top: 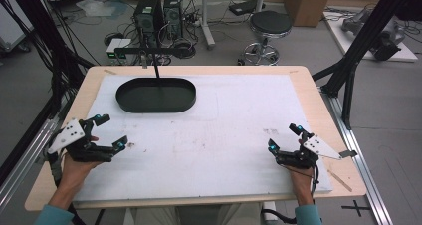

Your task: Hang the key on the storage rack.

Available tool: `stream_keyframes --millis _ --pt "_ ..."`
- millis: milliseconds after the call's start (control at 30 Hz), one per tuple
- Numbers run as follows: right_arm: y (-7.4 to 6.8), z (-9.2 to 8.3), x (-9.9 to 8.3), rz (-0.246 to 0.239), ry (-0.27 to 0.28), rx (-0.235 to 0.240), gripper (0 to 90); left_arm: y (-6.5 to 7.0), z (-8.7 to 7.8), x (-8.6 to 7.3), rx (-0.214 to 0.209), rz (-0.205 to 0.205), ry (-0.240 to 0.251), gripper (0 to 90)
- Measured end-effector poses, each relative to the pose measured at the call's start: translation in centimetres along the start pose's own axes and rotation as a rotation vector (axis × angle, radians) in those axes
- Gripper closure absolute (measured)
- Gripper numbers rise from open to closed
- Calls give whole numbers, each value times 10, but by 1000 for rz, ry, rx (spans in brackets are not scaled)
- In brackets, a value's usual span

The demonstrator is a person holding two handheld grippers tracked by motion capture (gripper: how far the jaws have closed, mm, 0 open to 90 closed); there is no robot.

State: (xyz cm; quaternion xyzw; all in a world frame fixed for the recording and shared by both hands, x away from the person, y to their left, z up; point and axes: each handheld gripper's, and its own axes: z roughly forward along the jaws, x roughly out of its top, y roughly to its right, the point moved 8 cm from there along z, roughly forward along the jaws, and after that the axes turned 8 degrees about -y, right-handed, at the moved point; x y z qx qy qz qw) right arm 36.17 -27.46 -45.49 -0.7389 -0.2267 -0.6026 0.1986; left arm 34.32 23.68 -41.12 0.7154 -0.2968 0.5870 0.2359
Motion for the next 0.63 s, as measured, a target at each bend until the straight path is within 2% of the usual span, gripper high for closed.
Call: stream_keyframes --millis 133,267,367,500,633 --pt "0 0 0 1 -1 0 5 5 -1 -21 18 -35 70 17" --pt "0 0 0 0 -1 0 5 5 0 -46 21 -75 35 17" --pt "0 0 0 3 -1 -1 5 4 -3 -47 27 -79 65 17" --pt "0 0 0 -5 -3 -5 5 8 -3 -47 39 -40 65 17" --pt "0 0 0 -16 3 -6 5 7 -3 -47 45 -55 65 17"
